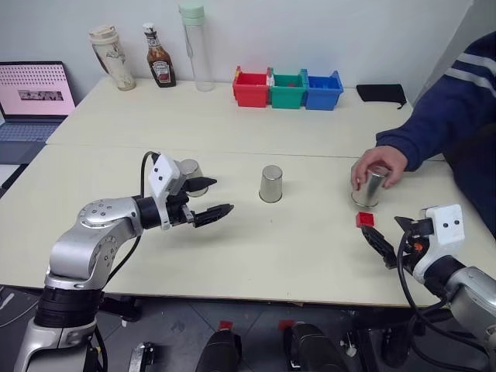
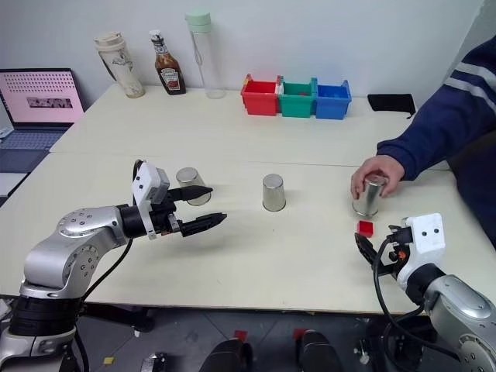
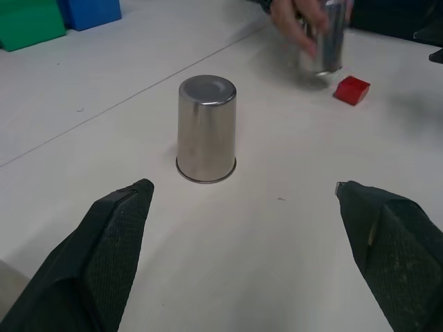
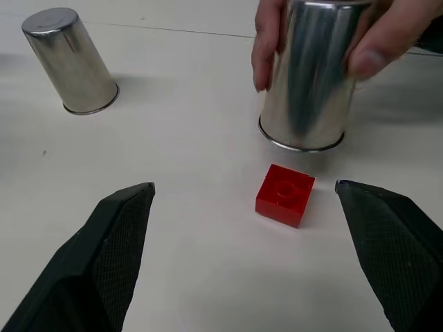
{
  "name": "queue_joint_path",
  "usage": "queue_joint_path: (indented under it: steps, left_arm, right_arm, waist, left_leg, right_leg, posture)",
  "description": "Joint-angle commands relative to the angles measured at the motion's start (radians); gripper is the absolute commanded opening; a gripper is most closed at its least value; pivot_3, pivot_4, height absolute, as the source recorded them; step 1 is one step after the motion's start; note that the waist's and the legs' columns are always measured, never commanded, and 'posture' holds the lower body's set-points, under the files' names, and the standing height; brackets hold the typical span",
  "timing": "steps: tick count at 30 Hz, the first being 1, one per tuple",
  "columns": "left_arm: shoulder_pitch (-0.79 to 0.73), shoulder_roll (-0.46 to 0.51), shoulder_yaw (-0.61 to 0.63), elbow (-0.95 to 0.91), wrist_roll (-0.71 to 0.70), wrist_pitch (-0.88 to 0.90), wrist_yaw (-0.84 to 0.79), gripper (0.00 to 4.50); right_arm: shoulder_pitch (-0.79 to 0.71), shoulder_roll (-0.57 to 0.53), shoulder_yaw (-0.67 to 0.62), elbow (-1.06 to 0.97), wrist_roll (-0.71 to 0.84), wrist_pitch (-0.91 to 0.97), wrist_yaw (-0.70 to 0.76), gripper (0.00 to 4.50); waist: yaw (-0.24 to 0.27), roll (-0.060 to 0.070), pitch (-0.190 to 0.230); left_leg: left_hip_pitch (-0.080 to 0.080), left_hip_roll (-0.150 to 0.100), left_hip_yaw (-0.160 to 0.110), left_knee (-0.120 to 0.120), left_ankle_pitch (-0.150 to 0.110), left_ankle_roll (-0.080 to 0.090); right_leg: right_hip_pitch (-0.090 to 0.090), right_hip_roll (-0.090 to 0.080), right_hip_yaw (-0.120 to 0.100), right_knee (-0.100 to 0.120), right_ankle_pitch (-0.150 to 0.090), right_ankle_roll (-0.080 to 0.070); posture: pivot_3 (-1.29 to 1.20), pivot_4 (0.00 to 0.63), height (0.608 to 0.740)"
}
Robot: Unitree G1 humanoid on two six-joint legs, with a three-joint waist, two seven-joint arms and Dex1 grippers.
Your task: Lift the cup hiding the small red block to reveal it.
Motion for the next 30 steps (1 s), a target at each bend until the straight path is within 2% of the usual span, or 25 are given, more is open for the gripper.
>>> queue_joint_path:
  steps: [1,30]
  left_arm:
    - [0.012,0.004,0.022,-0.038,-0.016,-0.006,-0.004,4.5]
    - [-0.009,0.008,0.005,-0.015,0.003,-0.023,-0.028,4.5]
  right_arm:
    - [-0.01,-0.002,-0.027,-0.014,0.013,-0.009,-0.006,4.44]
    - [-0.01,0.012,-0.023,-0.006,0.015,-0.018,-0.024,4.44]
  waist:
    - [0.0,0.0,0.0]
    - [0.0,0.0,0.0]
  left_leg:
    - [0.0,0.0,0.0,0.0,0.0,0.0]
    - [0.002,0.0,0.001,0.001,0.0,0.0]
  right_leg:
    - [0.0,0.0,0.0,0.0,0.0,0.0]
    - [0.0,0.0,0.0,0.003,0.0,0.0]
  posture:
    - [0.0,0.15,0.74]
    - [0.0,0.15,0.74]
